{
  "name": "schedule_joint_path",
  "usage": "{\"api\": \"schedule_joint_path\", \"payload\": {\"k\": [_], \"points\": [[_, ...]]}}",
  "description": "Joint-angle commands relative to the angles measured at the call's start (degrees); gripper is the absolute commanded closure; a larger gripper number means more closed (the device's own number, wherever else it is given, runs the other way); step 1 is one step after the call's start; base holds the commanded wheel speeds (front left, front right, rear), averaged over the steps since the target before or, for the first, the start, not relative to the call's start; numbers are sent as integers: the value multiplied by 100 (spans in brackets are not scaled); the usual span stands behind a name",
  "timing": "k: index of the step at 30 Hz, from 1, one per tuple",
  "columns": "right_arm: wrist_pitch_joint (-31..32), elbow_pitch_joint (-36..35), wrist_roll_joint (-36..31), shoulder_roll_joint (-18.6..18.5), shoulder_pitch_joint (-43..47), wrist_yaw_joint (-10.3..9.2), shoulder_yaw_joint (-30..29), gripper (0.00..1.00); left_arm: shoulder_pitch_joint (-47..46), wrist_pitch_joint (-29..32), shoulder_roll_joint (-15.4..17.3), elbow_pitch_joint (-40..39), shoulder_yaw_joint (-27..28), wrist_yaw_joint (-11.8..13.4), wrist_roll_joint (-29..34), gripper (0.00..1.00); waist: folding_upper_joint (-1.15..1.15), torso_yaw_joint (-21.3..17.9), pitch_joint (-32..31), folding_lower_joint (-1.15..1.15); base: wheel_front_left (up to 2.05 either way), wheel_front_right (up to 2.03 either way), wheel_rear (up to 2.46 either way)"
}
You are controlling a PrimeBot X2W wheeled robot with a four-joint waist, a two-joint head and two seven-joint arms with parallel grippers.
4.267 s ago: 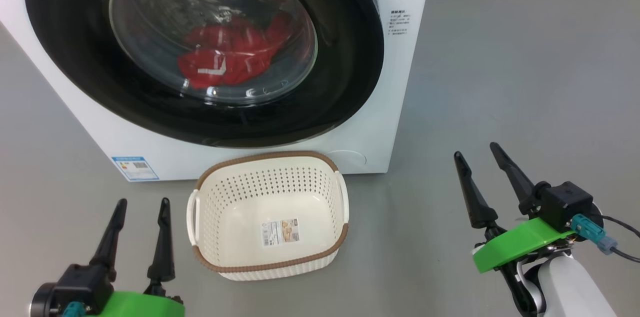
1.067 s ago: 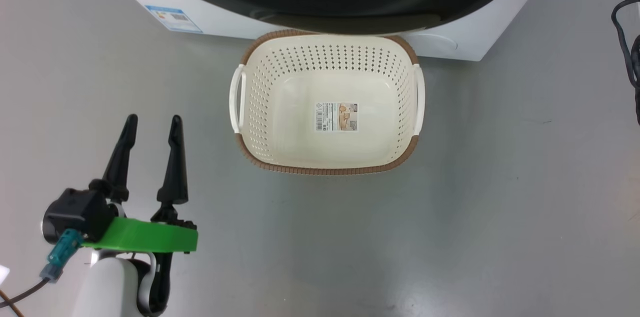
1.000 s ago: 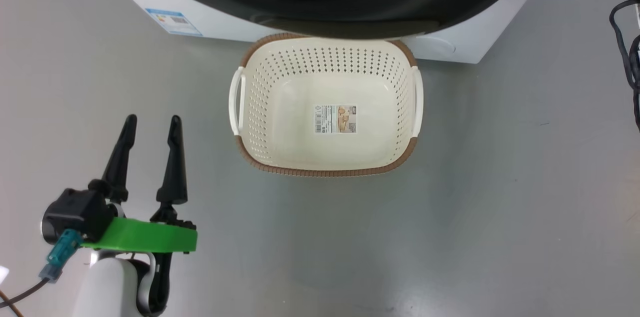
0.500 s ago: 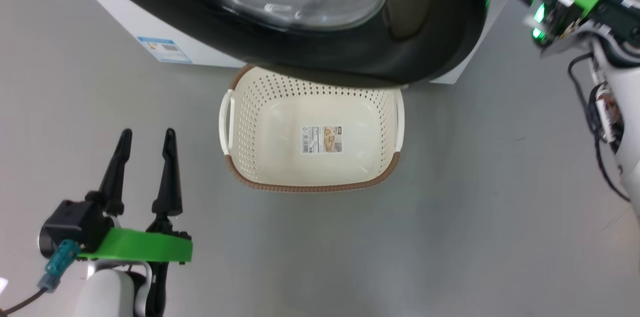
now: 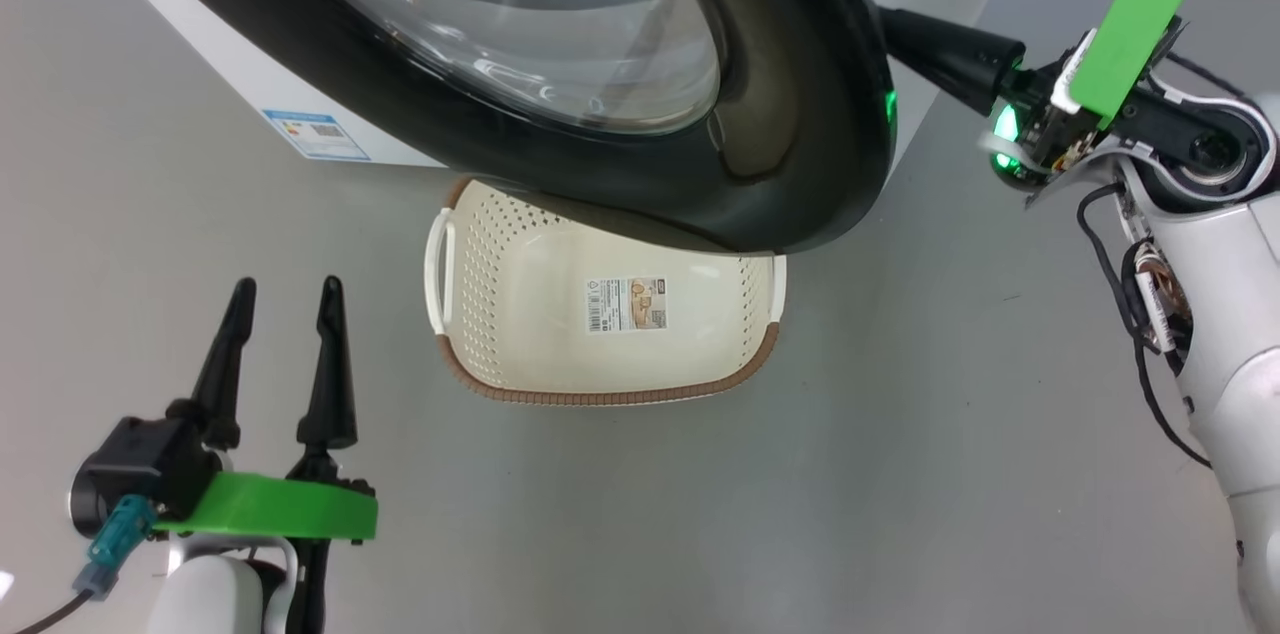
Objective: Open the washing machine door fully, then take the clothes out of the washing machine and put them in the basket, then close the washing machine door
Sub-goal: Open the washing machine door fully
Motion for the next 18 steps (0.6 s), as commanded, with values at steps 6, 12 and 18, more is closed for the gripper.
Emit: {"api": "schedule_joint_path", "payload": {"k": [6, 12, 18], "points": [[273, -190, 178, 149, 248, 10, 78, 100, 132, -47, 119, -83, 223, -11, 71, 0, 0, -36, -83, 0, 0, 0, 0], [491, -169, 234, 166, 358, 10, 161, 100, 167, -47, 119, -40, 218, -13, 80, 0, 0, -68, -166, 0, 0, 0, 0], [281, -406, 165, 208, 444, 10, 56, 100, 214, -47, 119, -1, 203, -15, 98, 0, 0, -104, -261, 0, 0, 0, 0]]}}
